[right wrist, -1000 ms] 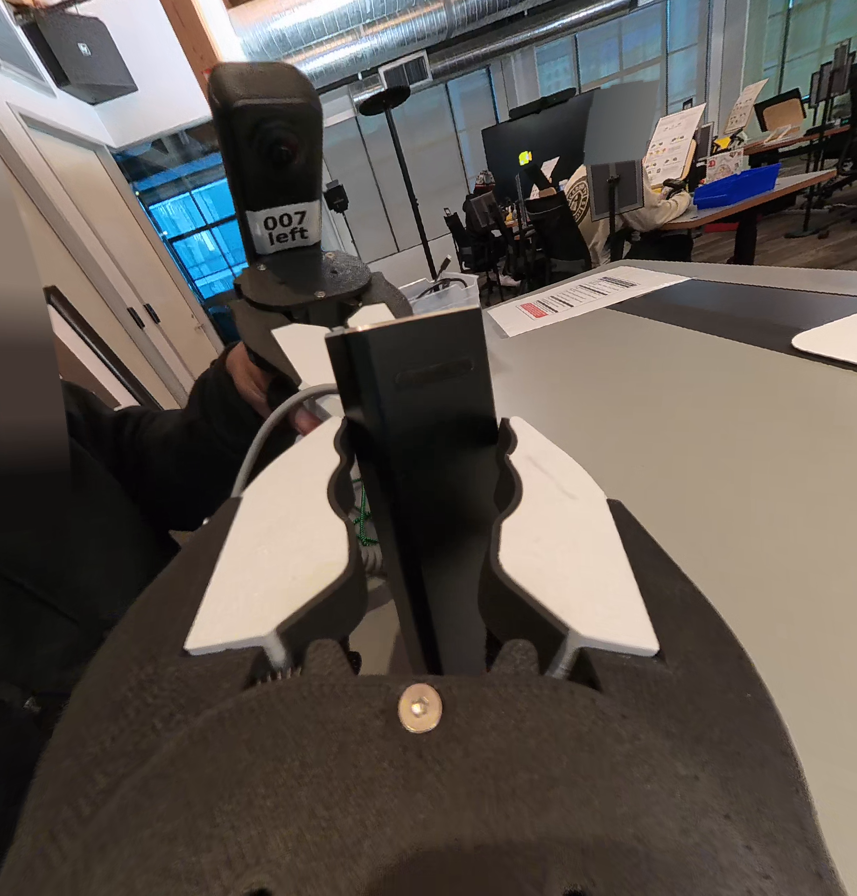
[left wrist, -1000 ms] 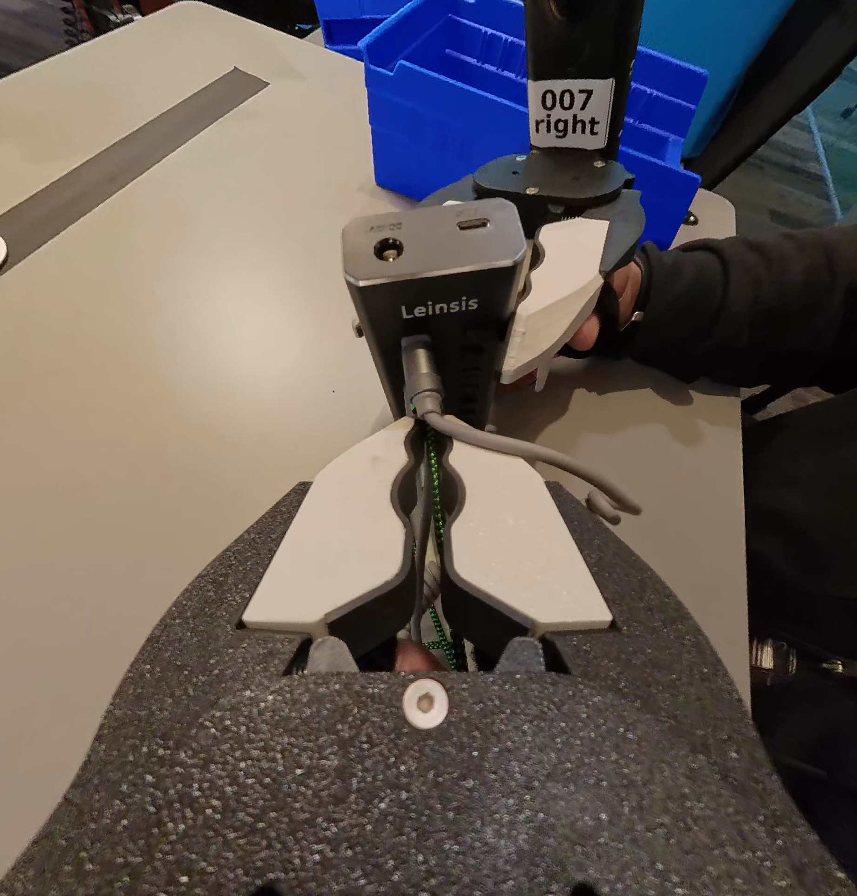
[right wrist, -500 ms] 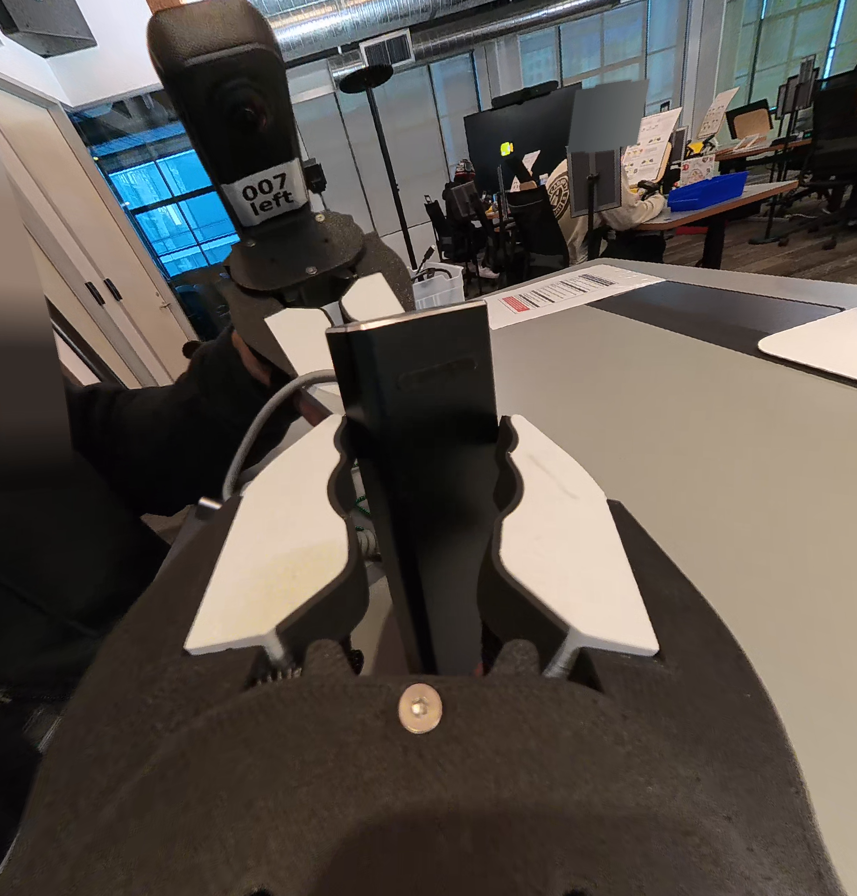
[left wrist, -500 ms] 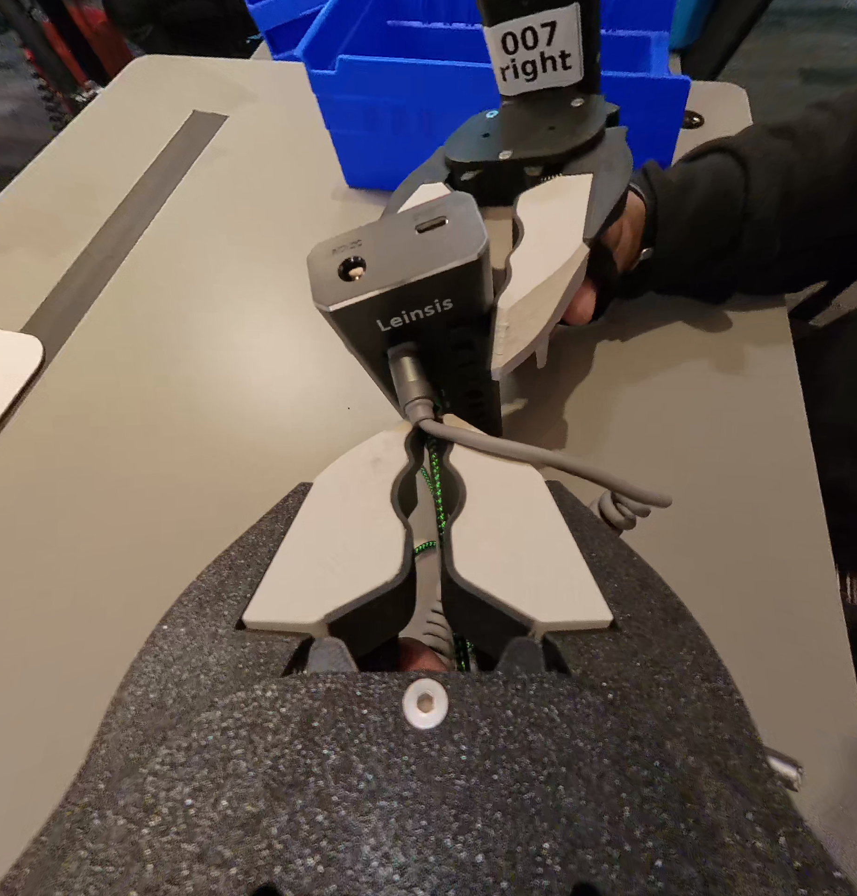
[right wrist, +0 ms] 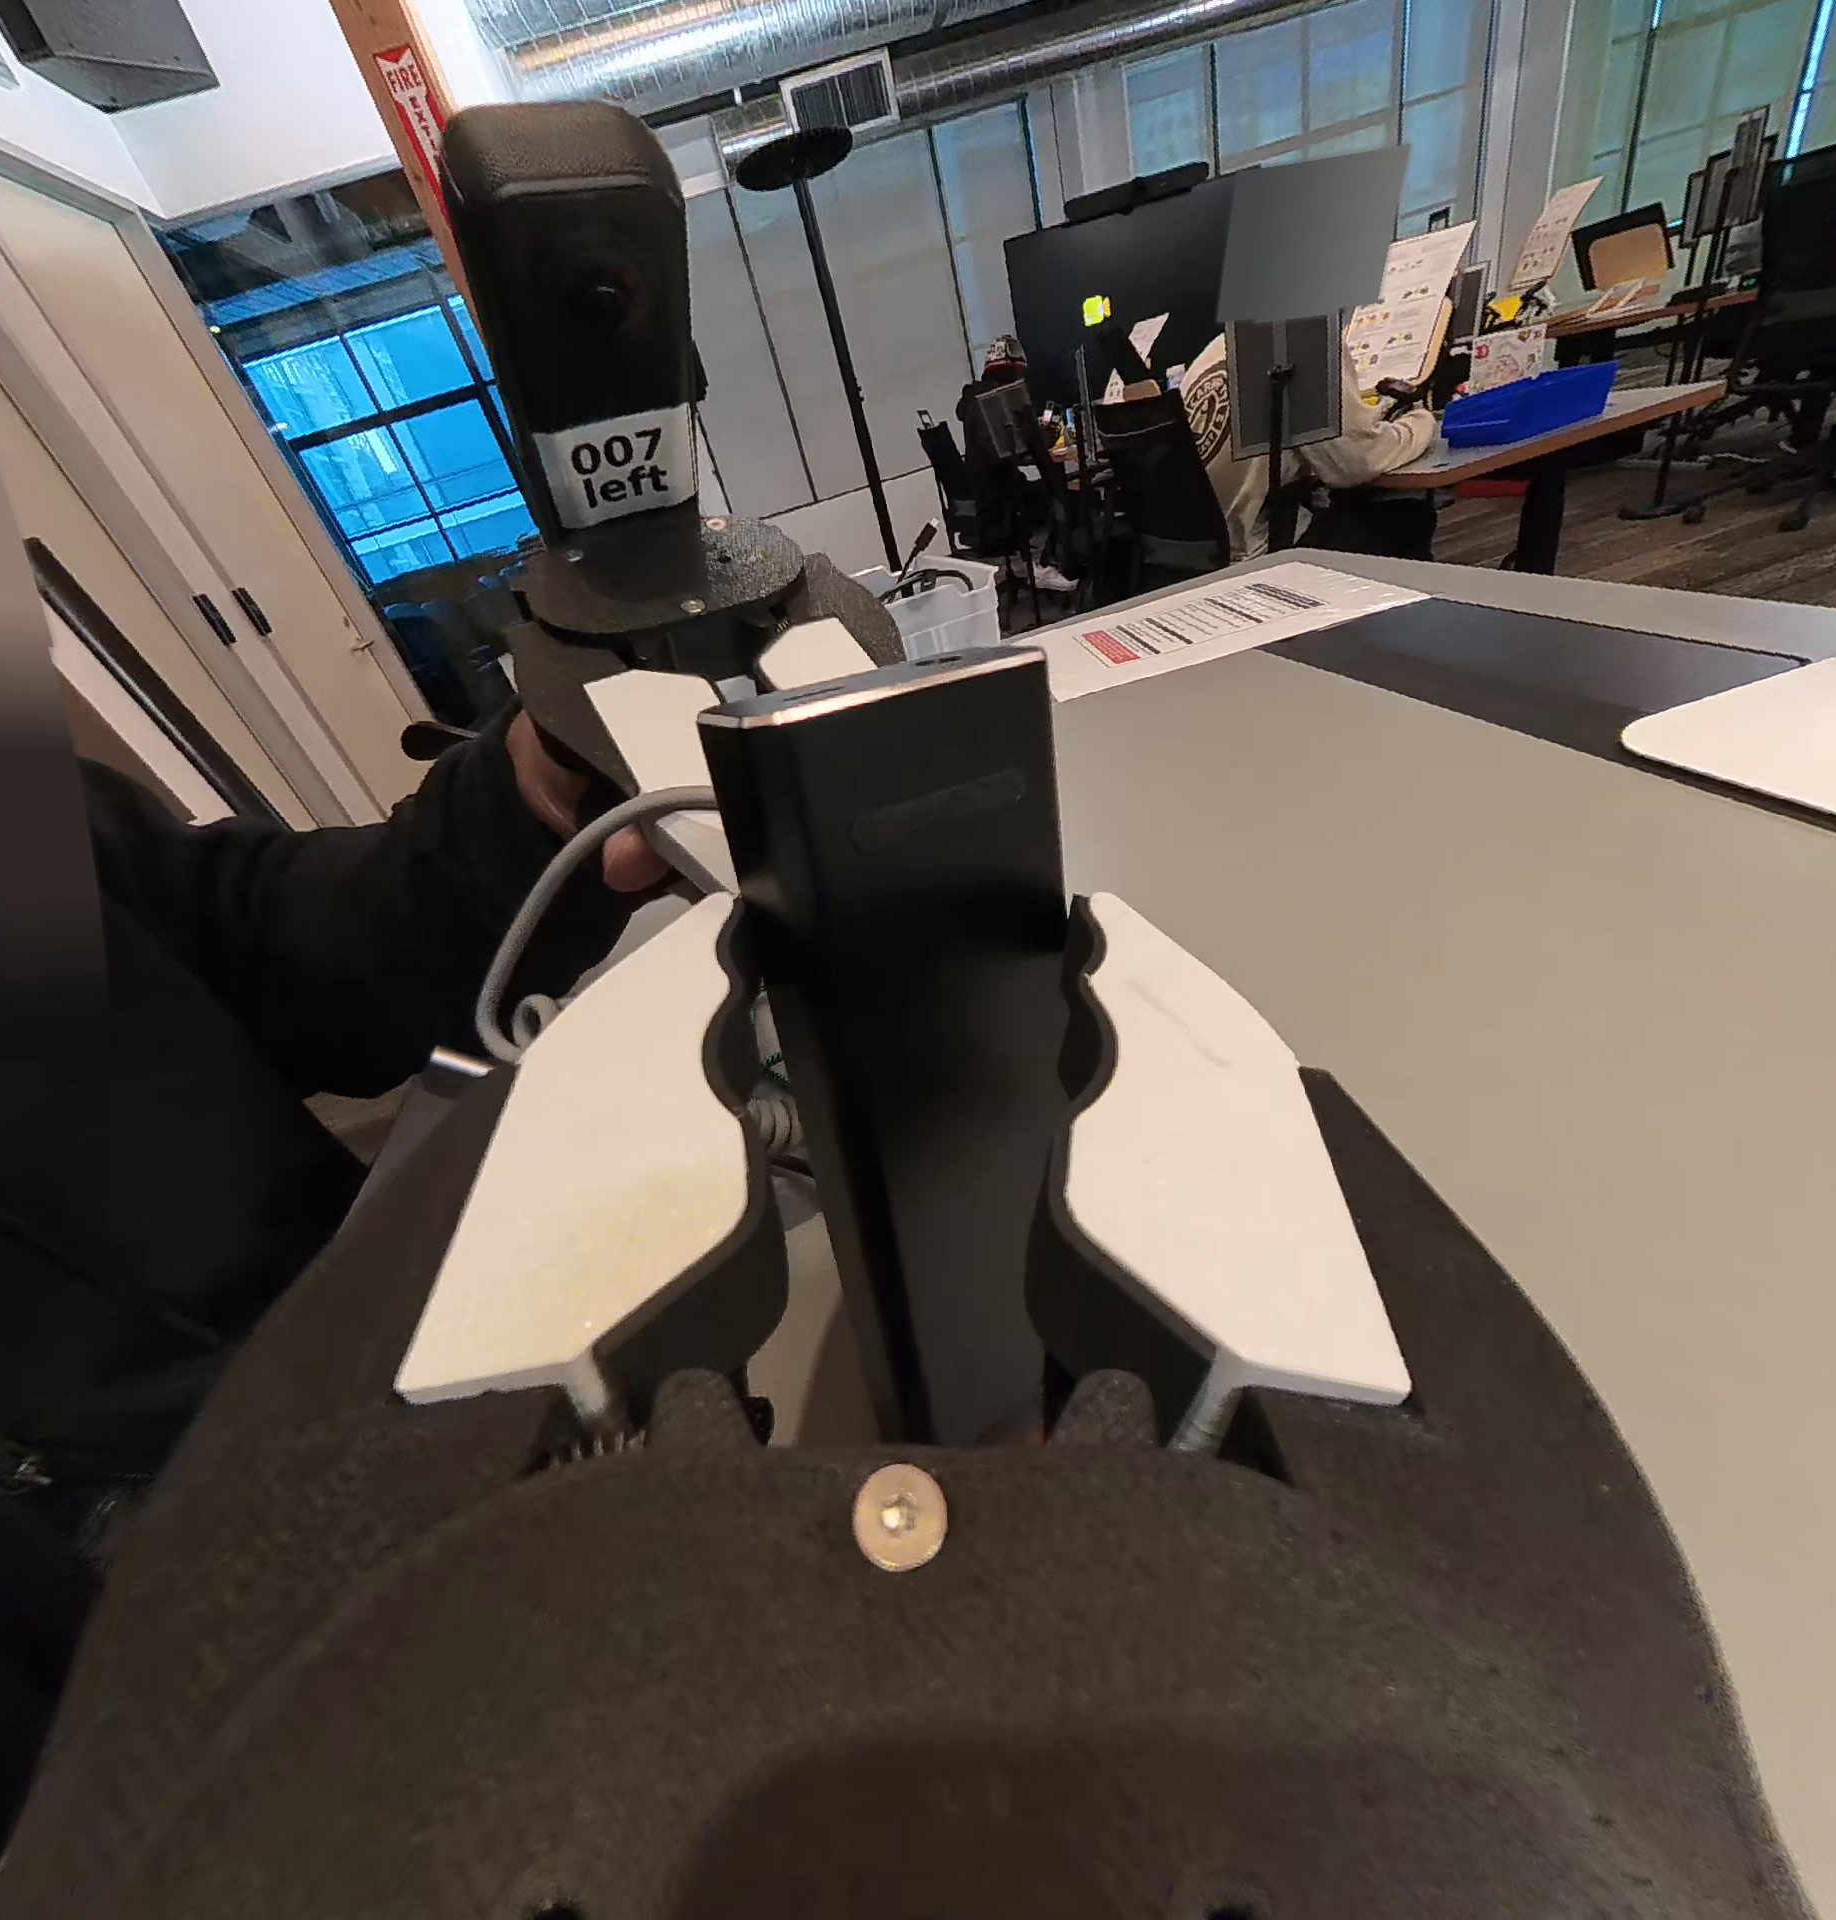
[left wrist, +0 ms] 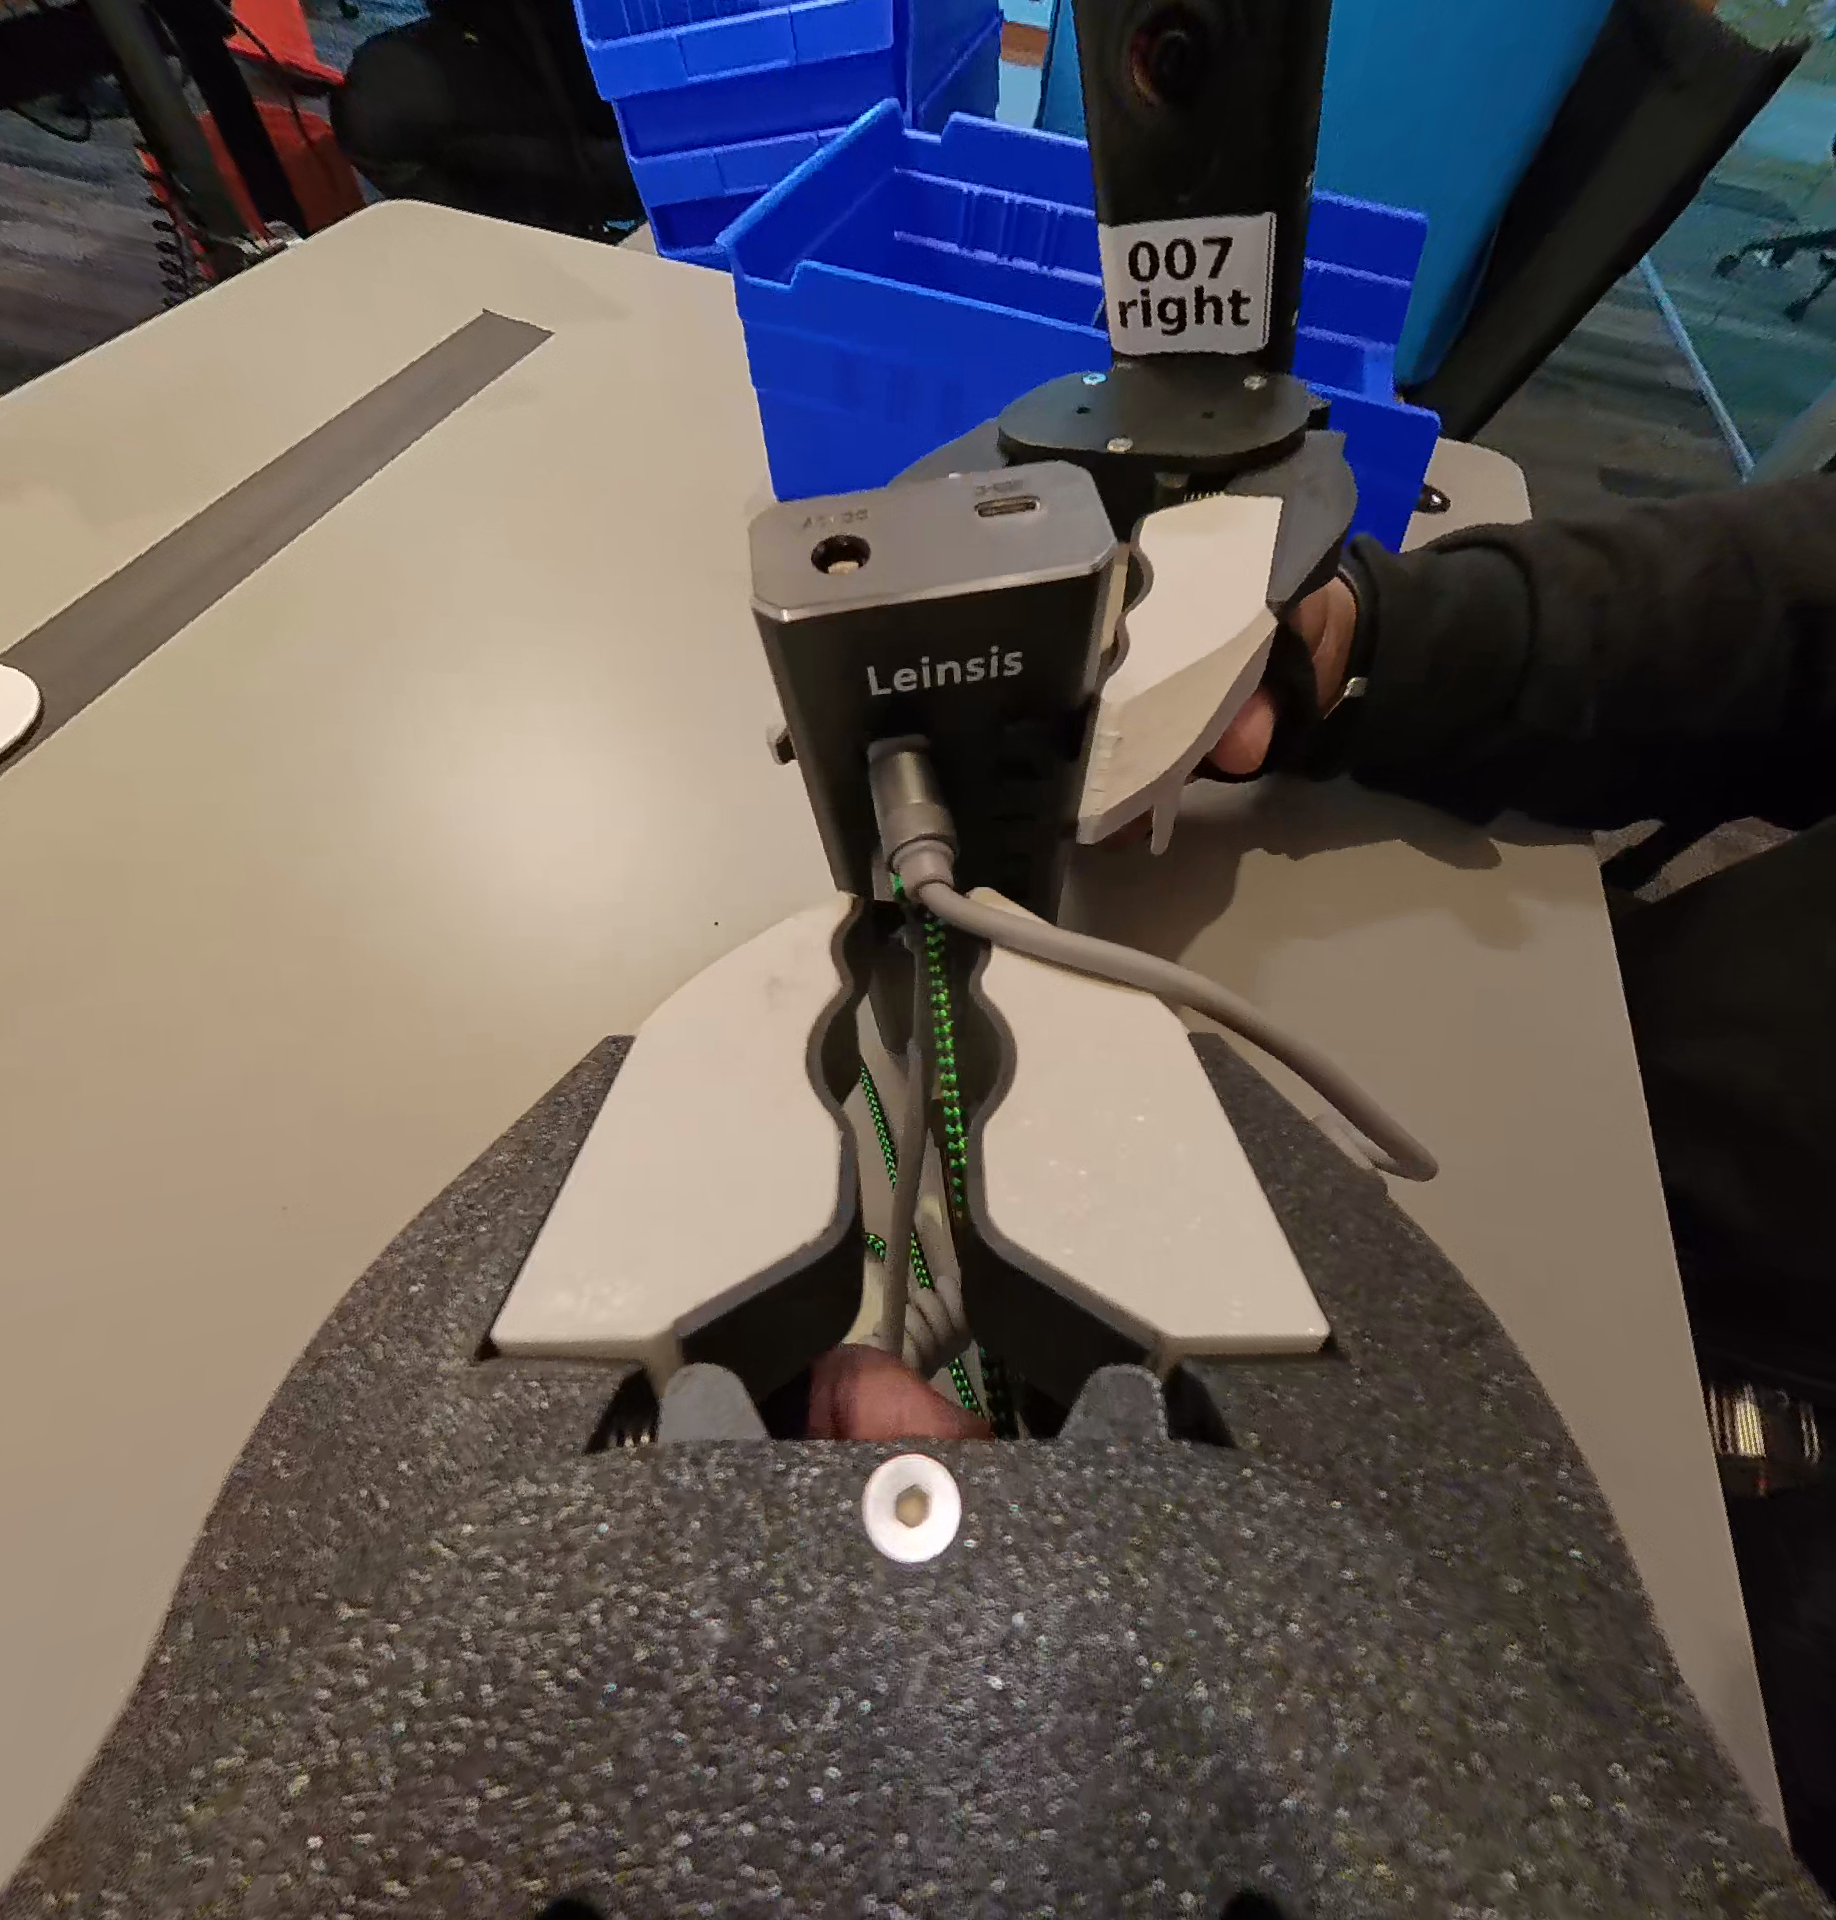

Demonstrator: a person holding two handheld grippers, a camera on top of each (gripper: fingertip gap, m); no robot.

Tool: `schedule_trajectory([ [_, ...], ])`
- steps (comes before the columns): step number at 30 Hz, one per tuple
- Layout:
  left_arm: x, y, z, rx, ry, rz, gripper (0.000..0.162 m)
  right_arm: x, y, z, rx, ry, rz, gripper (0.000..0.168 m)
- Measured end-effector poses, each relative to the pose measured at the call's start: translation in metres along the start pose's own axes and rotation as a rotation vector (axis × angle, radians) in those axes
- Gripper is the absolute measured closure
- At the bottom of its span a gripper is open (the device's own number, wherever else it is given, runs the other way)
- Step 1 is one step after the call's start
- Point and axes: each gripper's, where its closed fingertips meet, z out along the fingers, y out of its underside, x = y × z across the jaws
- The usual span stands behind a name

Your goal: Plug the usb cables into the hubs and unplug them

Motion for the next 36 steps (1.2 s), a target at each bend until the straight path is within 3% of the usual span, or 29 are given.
schedule_trajectory([
  [1,-0.001,-0.001,0.0,0.009,-0.006,-0.008,0.147,0.0,0.0,0.0,0.0,0.0,0.002,0.112],
  [11,0.003,-0.004,0.002,0.088,0.002,0.015,0.155,-0.001,0.001,-0.003,-0.018,-0.009,-0.015,0.112],
  [21,0.001,-0.005,0.005,0.033,0.025,0.054,0.155,0.0,0.001,-0.001,-0.029,0.008,0.004,0.112],
  [27,0.006,-0.003,0.003,0.078,0.123,0.048,0.155,-0.007,0.004,-0.006,-0.1,-0.074,-0.034,0.111],
  [31,0.005,-0.002,0.002,0.096,0.154,0.059,0.155,-0.006,0.005,-0.015,-0.068,-0.178,0.063,0.107],
  [36,0.004,-0.002,0.0,0.091,0.174,0.075,0.155,-0.008,0.008,-0.011,-0.085,-0.19,-0.011,0.115],
])
